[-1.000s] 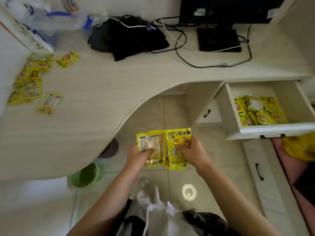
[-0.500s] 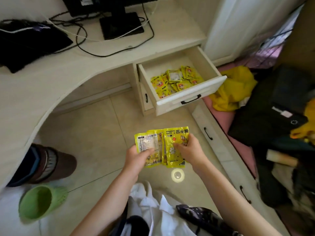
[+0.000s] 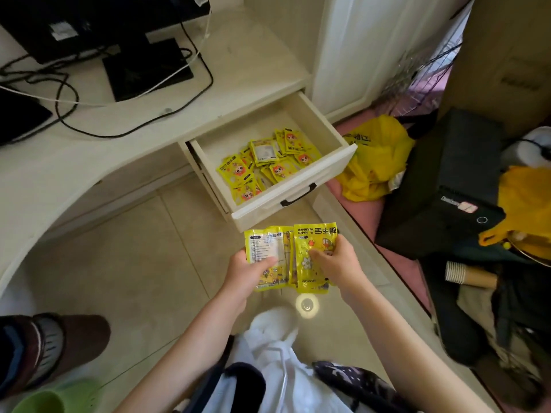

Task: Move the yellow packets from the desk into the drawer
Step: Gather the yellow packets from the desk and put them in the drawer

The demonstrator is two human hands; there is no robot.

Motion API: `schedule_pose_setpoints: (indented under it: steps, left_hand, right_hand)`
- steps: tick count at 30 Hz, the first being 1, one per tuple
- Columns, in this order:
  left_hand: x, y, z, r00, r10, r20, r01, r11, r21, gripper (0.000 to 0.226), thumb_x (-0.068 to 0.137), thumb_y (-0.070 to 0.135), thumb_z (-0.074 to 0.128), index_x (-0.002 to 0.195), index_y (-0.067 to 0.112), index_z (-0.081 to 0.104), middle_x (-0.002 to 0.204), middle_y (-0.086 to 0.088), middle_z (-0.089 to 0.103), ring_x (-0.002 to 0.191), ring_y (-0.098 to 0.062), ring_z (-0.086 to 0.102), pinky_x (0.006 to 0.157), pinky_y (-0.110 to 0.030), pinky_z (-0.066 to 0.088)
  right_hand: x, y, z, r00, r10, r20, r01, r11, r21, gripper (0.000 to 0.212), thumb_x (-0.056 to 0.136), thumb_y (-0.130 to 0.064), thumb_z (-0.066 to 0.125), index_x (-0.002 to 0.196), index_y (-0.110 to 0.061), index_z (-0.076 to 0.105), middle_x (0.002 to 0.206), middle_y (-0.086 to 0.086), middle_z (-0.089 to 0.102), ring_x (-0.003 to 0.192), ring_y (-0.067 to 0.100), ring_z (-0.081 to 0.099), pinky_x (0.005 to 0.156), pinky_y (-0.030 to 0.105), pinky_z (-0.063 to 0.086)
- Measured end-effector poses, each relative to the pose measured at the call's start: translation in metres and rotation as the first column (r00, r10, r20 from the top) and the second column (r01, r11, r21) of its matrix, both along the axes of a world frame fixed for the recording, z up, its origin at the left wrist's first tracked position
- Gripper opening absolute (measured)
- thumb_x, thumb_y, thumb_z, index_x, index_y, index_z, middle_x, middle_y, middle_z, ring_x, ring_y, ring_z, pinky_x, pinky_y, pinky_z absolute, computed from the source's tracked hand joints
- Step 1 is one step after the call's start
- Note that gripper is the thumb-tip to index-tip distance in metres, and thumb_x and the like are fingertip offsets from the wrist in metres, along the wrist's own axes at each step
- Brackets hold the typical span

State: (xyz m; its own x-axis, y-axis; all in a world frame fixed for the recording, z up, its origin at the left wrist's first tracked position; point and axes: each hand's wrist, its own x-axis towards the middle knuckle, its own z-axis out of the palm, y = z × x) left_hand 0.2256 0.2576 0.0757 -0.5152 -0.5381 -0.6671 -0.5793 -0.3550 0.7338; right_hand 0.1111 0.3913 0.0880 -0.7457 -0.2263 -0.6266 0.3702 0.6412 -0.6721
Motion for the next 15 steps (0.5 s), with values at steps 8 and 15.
schedule_pose_setpoints:
  steps: [8,15]
  left_hand:
    - [-0.086,-0.072,0.001,0.999,-0.032,0.009,0.032,0.999,0.008,0.017,0.082,0.016,0.072,0.094,0.023,0.061,0.094,0.004,0.068,0.086,-0.011,0.063,0.067,-0.024,0.044]
    - [-0.141,-0.111,-0.004,0.997,0.052,0.052,-0.053,0.998,0.016,0.027,0.08,0.021,0.074,0.103,0.021,0.062,0.1,0.004,0.069,0.093,-0.013,0.063,0.072,-0.027,0.045]
  right_hand:
    - [-0.088,-0.067,0.001,1.0,-0.011,0.01,0.011,1.0,-0.021,0.028,0.085,-0.019,0.065,0.11,-0.017,0.053,0.106,0.003,0.065,0.097,0.022,0.064,0.085,0.042,0.056]
    - [-0.152,-0.116,-0.001,0.997,0.071,0.022,-0.07,0.997,-0.033,0.032,0.083,-0.02,0.066,0.113,-0.019,0.053,0.112,0.003,0.065,0.099,0.022,0.064,0.085,0.045,0.057]
